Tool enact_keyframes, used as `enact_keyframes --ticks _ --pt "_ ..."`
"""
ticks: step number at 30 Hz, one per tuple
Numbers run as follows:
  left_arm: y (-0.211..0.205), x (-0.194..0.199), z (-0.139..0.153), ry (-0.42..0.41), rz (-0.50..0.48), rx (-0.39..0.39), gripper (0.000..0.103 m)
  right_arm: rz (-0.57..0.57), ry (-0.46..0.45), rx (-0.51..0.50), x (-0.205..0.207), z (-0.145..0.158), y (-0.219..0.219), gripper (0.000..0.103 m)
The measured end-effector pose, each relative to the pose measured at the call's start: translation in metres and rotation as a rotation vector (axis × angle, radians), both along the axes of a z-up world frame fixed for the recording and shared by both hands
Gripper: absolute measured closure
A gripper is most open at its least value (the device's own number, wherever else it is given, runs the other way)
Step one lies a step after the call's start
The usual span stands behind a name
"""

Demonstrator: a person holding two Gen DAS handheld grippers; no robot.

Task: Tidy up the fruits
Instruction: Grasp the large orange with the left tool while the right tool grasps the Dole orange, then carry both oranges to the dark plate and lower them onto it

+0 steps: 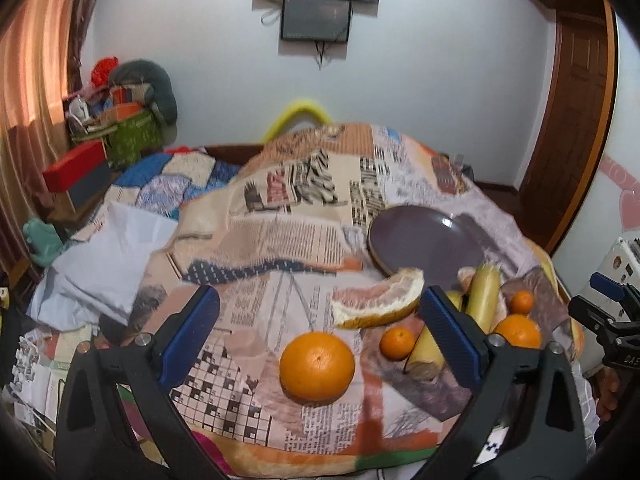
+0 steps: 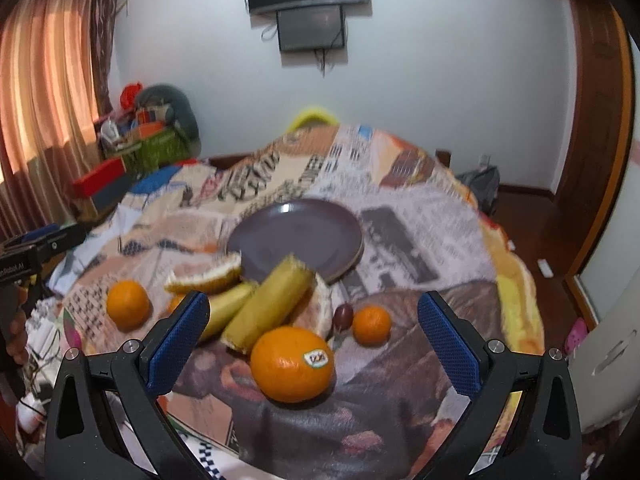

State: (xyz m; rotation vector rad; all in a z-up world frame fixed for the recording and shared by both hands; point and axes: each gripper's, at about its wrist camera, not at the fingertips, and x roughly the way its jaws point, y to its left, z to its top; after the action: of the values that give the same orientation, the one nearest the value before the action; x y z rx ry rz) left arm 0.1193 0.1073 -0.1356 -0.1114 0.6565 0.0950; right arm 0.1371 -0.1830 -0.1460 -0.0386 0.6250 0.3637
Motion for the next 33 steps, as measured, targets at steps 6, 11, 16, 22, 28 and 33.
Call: enact_keyframes --ticks 6,11,16,22,28,33 --pt "0.005 0.016 -0.033 0.112 -0.028 -0.06 0.011 0.037 0.093 -0.026 0.01 -0.029 0.007 0.001" --pt "0.002 0.025 -0.054 0.175 -0.049 -0.08 0.012 0.055 0.158 -0.026 0.016 -0.047 0.008 0.003" --pt "0.001 0.032 -0.071 0.223 -0.052 -0.101 0.012 0.073 0.205 -0.024 0.022 -0.06 0.013 0.007" --pt "0.003 0.039 -0.086 0.261 -0.041 -0.112 0.013 0.1 0.26 -0.019 0.027 -0.071 0.019 0.017" --pt "0.007 0.045 -0.096 0.293 -0.035 -0.139 0.033 0.114 0.292 -0.019 0.029 -0.076 0.022 0.033" --pt "0.009 0.043 -0.101 0.297 -0.021 -0.163 0.037 0.118 0.294 -0.014 0.03 -0.076 0.02 0.035"
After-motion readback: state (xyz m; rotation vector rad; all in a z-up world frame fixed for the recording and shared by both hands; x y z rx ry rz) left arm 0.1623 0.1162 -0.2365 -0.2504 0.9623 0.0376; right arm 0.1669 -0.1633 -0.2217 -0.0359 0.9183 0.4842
